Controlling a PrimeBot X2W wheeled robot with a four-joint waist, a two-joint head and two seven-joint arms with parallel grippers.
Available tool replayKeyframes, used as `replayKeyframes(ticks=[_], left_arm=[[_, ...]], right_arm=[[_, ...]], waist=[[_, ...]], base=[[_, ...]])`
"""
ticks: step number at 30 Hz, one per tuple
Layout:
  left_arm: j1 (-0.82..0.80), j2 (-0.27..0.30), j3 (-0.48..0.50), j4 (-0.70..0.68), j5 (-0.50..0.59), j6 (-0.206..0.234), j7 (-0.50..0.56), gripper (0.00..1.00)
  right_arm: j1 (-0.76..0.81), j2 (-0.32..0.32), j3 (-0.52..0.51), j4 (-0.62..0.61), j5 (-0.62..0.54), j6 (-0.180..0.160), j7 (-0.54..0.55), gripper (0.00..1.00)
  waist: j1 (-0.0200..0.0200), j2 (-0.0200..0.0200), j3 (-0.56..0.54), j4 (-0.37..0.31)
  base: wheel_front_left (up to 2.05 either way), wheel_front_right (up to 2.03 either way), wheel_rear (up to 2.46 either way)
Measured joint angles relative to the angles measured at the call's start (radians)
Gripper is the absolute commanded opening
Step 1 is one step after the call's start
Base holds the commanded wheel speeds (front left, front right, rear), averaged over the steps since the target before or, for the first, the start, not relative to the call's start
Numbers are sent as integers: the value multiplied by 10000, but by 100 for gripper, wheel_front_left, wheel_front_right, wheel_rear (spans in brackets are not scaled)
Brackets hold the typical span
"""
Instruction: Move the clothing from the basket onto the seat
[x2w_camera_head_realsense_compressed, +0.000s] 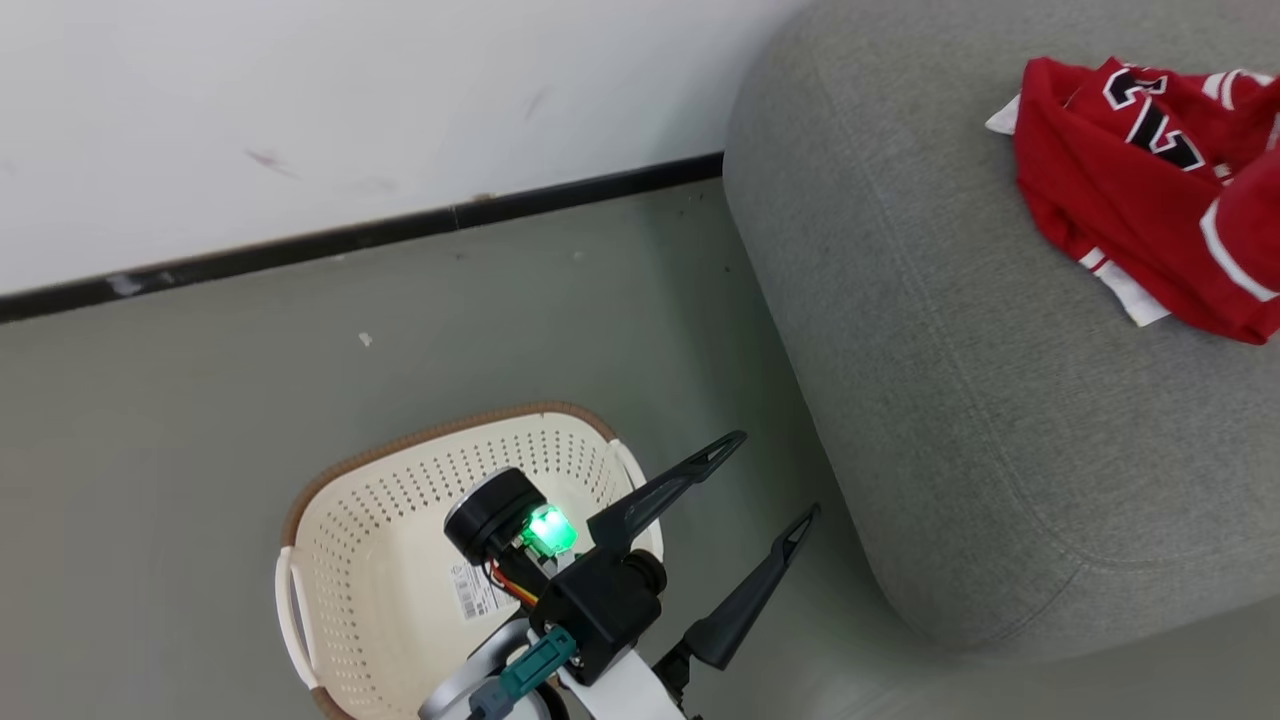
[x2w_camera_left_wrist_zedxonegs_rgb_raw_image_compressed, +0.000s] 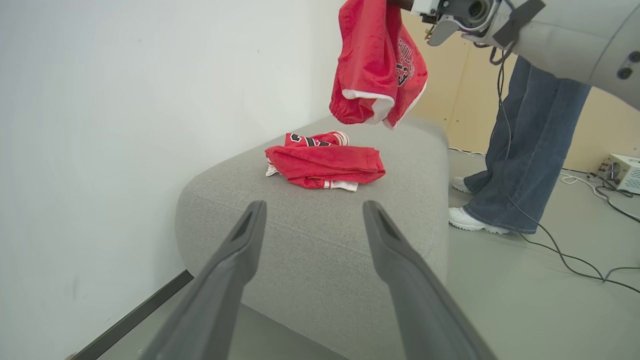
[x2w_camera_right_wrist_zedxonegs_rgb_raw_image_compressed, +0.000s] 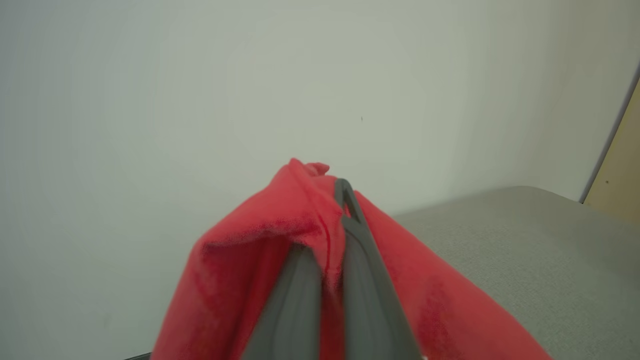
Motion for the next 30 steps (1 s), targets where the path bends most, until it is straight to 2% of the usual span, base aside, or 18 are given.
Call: replayKeyframes(ticks=[6,16,21,30], left_arm=[[-449,35,-159,-378,188,-2,215,100],[-1062,27,-405,-851,539,-90,435,100],[-1319,29,-506,-874,621,-165,523,100],[-1862,29,-616,-874,625,-276,550,100]], right_arm=[[-404,-407,-454,861,-453,0,-134,0],[-446,-265,-1597,2506,-731,0,-894,0],[-544,23,-1557,3183,-732,0,-1202,0],[-687,50,-1239,3827,-1057,0,-1687,0]], waist=[[0,0,668,198],[0,0,1734,673],[0,0,2151,891],[0,0,2763,1175]], base=[[0,0,0],[0,0,0],[0,0,0],[0,0,0]])
